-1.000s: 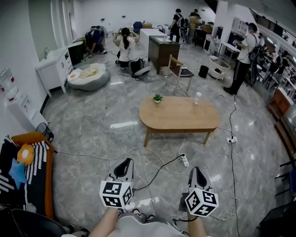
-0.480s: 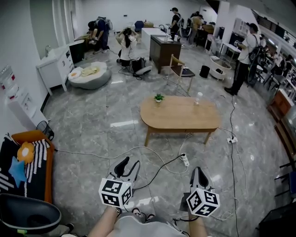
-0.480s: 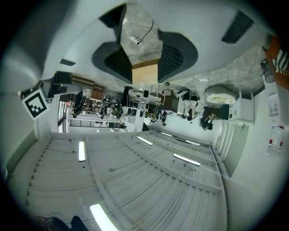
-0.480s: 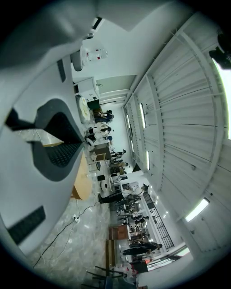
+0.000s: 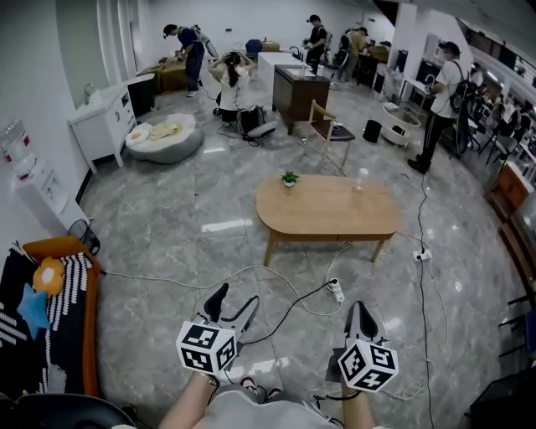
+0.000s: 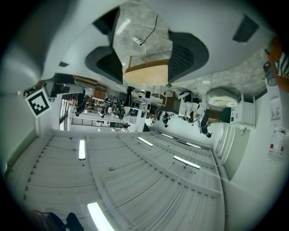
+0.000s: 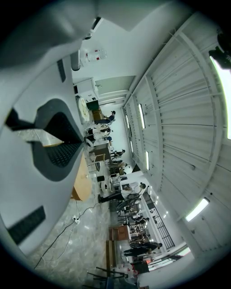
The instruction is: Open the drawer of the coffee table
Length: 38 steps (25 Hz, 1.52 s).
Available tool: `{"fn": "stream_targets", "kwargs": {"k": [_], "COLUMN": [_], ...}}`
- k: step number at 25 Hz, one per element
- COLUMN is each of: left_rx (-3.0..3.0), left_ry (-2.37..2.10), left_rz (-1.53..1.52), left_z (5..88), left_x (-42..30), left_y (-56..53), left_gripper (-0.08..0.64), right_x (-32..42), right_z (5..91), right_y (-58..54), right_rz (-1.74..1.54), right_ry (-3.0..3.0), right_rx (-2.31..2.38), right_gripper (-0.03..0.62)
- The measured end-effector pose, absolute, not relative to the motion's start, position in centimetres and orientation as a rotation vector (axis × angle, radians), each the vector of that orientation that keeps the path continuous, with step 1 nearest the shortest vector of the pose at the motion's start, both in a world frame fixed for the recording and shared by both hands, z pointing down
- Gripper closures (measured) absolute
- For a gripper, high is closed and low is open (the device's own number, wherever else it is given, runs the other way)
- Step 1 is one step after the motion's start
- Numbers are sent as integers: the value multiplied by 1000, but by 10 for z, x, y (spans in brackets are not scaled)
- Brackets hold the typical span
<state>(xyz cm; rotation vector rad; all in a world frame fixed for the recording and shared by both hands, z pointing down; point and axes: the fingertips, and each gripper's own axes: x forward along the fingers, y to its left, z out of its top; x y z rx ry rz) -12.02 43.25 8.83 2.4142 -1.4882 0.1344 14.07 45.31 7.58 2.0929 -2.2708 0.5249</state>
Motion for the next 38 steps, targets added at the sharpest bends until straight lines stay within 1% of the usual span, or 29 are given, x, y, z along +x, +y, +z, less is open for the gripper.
{"fn": "stream_targets", "kwargs": {"k": [6, 10, 12, 17, 24, 38], "left_rx": [2421, 2433, 2443, 2466, 2473, 2468], "left_ry": [-1491, -1491, -1482, -1477, -1474, -1479], "left_rz": [118, 85, 69, 43, 40, 89], "left_z": [85, 85, 84, 82, 77, 83], "left_x": [-122, -120, -117, -110, -101, -71], "left_y": [435, 438, 439, 442, 442, 430], "left_gripper": [189, 119, 102, 31, 11, 5], "right_x": [140, 144, 148, 155, 169, 211], "right_z": [74, 78, 79, 82, 80, 98], "right_y": [457, 462, 463, 464, 463, 457], "right_rz": [530, 534, 537, 543, 553, 611], "right_ry": [-2271, -2266, -2263, -2264, -2274, -2249], "right_rx": [2091, 2091, 2092, 2086, 2093, 2106], "right_gripper": [592, 592, 592, 592, 592, 592]}}
